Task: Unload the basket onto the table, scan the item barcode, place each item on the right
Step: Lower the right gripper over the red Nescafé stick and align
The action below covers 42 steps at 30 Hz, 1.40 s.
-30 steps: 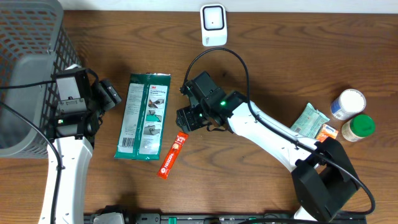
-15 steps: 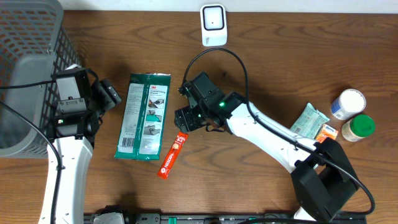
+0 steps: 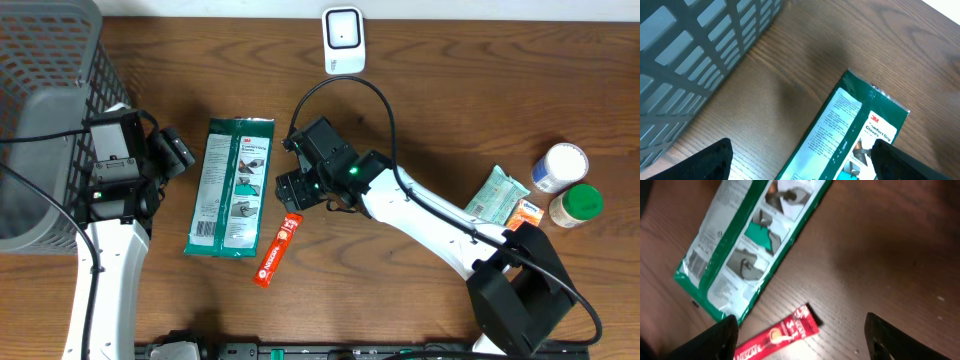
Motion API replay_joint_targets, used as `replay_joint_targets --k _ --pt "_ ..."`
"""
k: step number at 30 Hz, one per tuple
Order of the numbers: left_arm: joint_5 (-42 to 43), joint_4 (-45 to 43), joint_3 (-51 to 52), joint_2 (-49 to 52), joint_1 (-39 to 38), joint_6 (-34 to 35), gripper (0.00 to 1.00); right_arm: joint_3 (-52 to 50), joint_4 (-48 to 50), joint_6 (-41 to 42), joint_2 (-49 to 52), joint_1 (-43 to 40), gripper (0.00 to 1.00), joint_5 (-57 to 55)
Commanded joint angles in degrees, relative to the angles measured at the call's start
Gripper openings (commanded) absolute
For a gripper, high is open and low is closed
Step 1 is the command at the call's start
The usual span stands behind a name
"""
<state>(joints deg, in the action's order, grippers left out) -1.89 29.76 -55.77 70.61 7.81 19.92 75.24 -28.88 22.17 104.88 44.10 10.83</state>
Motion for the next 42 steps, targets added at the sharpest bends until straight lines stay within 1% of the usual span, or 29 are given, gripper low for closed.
replay_joint_targets --k 1,16,18,20,22,23,25,31,33,35,37,38,39,40,42 --pt "-0.7 0.0 -1.5 -0.5 0.2 0.3 0.88 0.3 0.9 0.1 1.4 1.9 0.77 -1.1" --pt "-0.7 0.0 -1.5 -0.5 0.2 0.3 0.88 0.3 6.6 0.1 8.2 4.7 0.78 -1.4" --pt "-0.7 0.0 -1.5 -0.5 0.2 0.3 0.88 0.3 6.8 0.1 9.5 4.8 0.75 -1.2" --pt "-0.7 0.0 -1.5 -0.5 0.2 0.3 0.89 0.3 5.1 0.1 9.8 4.7 0.73 0.8" --pt "-0.7 0.0 -1.5 -0.5 0.2 0.3 0.88 0.4 2.9 0.2 9.3 4.7 0.67 3.9" --pt "-0.7 0.0 -1.5 -0.5 0.2 0.3 0.88 0.4 1.8 1.3 9.0 4.6 0.66 4.6" --pt "-0.7 0.0 -1.5 -0.5 0.2 0.3 0.88 0.4 -0.1 3.8 7.8 4.6 0.66 4.5" --pt "-0.7 0.0 -1.5 -0.5 0.2 0.3 0.88 0.4 -2.0 4.0 5.0 4.6 0.65 4.5" --pt "-0.7 0.0 -1.5 -0.5 0.2 0.3 0.88 0.4 -2.1 3.9 4.6 4.6 0.7 4.5" --pt "-0.7 0.0 -1.5 -0.5 0.2 0.3 0.88 0.4 -1.3 4.0 4.5 4.6 0.69 5.7" --pt "-0.7 0.0 -1.5 -0.5 0.2 0.3 0.88 0.4 -1.4 4.0 4.5 4.6 0.71 7.5" --pt "-0.7 0.0 -1.5 -0.5 0.2 0.3 0.88 0.4 -1.4 3.9 4.5 4.6 0.73 7.9" --pt "-0.7 0.0 -1.5 -0.5 0.2 0.3 0.88 0.4 -1.6 3.9 4.5 4.7 0.89 7.9" --pt "-0.7 0.0 -1.5 -0.5 0.2 0.3 0.88 0.4 -1.8 3.9 4.5 4.7 0.99 7.9" --pt "-0.7 0.0 -1.5 -0.5 0.2 0.3 0.88 0.4 -1.8 3.9 4.5 4.7 0.99 7.9"
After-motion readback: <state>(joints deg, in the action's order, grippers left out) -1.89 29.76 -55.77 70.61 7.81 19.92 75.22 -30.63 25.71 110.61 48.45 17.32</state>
